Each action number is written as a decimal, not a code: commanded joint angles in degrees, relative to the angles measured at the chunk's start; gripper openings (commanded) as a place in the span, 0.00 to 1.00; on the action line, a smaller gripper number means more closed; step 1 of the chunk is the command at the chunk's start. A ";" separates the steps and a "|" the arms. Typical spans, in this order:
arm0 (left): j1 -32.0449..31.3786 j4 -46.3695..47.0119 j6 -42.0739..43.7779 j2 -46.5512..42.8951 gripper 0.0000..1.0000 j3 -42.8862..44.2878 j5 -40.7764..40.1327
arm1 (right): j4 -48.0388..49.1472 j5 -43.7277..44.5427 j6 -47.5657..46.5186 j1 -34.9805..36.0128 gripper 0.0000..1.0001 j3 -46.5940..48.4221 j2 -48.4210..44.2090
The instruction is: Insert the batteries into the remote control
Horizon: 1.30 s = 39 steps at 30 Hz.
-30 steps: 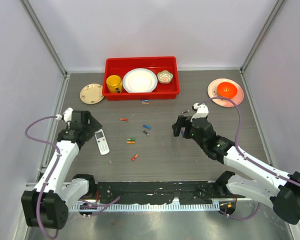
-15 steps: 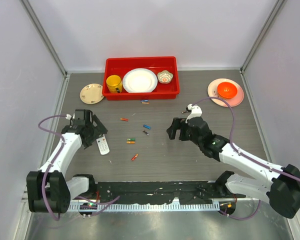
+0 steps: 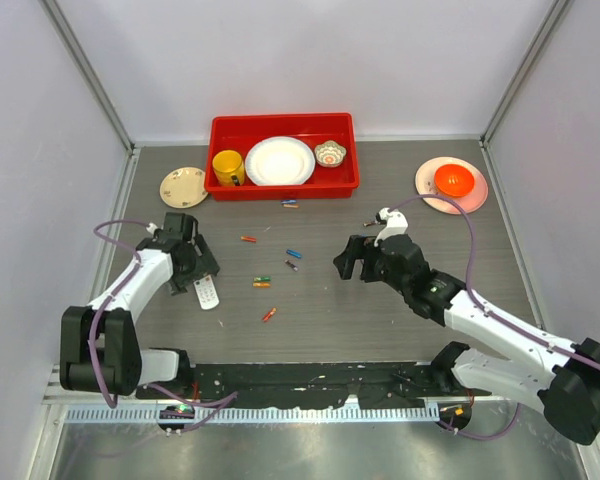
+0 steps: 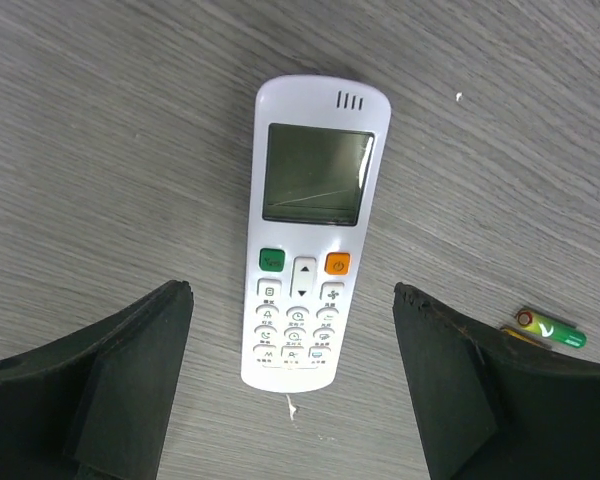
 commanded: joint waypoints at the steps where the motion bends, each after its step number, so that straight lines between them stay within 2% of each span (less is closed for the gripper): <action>1: -1.24 -1.48 3.28 2.17 0.83 3.48 -2.90 | 0.13 0.78 -0.51 0.05 0.95 2.32 -2.87; 14: -1.33 -0.52 6.18 11.40 0.76 6.65 -3.17 | -0.22 0.35 -0.43 0.05 0.95 2.06 -3.58; 25: -1.33 -0.34 6.10 14.92 0.73 6.92 -2.64 | -0.66 1.14 -0.69 0.05 0.95 2.23 -4.28; 31: -1.42 -0.25 5.57 15.63 0.67 6.74 -2.55 | -1.18 1.40 -0.78 0.05 0.95 2.32 -4.98; 39: -2.21 -0.95 4.78 12.30 0.47 6.83 -4.13 | -2.41 1.93 -0.78 0.05 0.95 2.49 -6.47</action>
